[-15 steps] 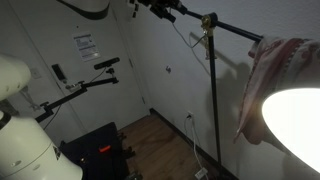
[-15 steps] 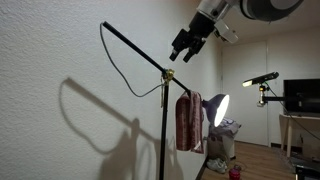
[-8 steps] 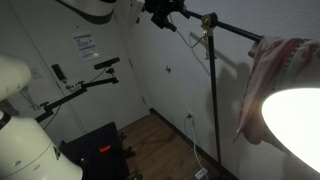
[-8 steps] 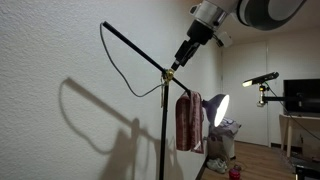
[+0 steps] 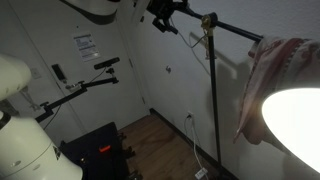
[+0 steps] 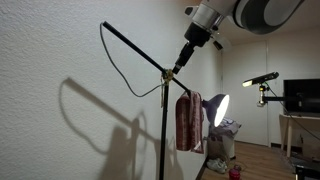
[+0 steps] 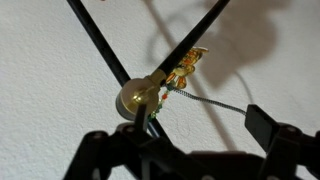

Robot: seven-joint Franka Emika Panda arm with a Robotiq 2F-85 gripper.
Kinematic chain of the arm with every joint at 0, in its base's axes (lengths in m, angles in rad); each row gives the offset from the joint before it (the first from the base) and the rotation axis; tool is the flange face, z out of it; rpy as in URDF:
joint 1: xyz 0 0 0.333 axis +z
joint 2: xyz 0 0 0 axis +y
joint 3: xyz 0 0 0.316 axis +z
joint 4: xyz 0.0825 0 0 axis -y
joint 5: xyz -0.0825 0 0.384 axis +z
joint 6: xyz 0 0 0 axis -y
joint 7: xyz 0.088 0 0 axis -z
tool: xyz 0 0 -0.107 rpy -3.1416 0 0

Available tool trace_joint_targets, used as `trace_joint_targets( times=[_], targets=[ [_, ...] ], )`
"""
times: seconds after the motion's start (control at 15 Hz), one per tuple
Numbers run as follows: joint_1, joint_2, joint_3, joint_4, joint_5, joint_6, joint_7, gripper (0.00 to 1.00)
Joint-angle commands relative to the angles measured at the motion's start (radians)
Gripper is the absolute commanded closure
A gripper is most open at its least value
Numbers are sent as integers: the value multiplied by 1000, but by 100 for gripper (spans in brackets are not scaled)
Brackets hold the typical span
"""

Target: Remove the bracelet from the lamp and put it on the floor

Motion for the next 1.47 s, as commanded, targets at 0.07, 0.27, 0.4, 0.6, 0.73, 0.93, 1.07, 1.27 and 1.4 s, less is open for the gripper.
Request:
trace_joint_targets(
  times=[0.07,0.27,0.4,0.6,0.73,0.93,1.07,1.27,1.4],
  targets=[
    [14,41,-10,40,-20,-2,-131,0],
    [42,64,-24,40,6,28,-231,0],
    [52,75,-28,43,13,29,-283,0],
    [55,77,-25,49,22,16,-310,0],
    [43,63,-9,28,8,9,-271,0],
    [43,63,-9,30,8,9,-271,0],
    [54,73,-18,29,20,26,-293,0],
    [60,86,-21,30,9,47,-316,0],
    [53,80,-12,33,-24,39,-317,0]
  ],
)
